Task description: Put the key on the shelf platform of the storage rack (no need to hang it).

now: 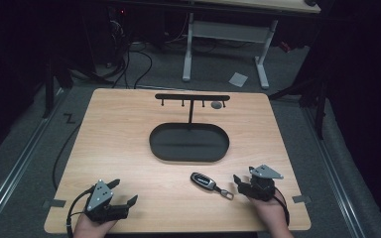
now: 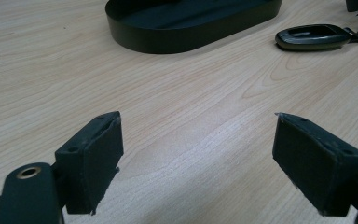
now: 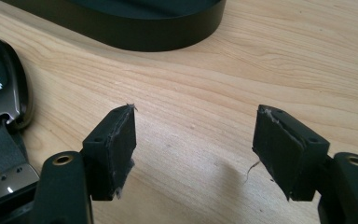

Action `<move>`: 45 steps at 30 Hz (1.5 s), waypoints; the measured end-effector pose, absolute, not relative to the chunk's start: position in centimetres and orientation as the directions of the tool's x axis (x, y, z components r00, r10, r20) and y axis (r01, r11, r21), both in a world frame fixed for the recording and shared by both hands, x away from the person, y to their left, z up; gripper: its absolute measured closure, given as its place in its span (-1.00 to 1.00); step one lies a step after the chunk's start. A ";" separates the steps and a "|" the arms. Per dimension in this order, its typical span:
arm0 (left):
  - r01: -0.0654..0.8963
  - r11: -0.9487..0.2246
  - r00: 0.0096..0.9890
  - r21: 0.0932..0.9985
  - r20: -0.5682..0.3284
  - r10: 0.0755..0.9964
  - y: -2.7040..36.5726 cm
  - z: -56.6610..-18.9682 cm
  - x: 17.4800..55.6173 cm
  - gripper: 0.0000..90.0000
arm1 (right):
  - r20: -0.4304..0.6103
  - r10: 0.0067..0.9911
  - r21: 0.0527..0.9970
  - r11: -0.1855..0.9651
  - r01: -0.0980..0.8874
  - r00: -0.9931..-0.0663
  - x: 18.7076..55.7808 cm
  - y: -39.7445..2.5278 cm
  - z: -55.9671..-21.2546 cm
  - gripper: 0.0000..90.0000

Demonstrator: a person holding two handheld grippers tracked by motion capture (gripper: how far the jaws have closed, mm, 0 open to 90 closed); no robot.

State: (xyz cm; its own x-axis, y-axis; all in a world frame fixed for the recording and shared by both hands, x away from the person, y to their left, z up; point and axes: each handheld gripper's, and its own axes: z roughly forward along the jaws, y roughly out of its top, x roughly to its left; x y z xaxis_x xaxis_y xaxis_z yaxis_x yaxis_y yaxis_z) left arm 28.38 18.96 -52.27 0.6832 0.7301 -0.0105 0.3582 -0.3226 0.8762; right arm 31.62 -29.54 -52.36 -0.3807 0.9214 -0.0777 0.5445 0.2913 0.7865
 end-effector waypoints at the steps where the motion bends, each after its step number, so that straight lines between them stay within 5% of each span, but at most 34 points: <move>1: 0.358 -0.323 0.683 0.876 -0.011 0.730 19.0 -52.3 28.4 -0.63 | -0.078 0.921 0.787 0.291 0.545 -0.381 31.6 -29.5 -52.4 -0.35; 22: 0.359 -0.329 0.689 0.874 -0.010 0.725 18.7 -52.3 28.5 -0.63 | -0.033 0.931 0.799 0.243 0.550 -0.363 31.7 -30.1 -52.2 -0.44; 45: 0.356 -0.339 0.707 0.871 -0.014 0.707 18.6 -52.3 28.6 -0.62 | -0.120 0.886 0.735 0.382 0.560 -0.448 31.4 -28.1 -51.7 -0.44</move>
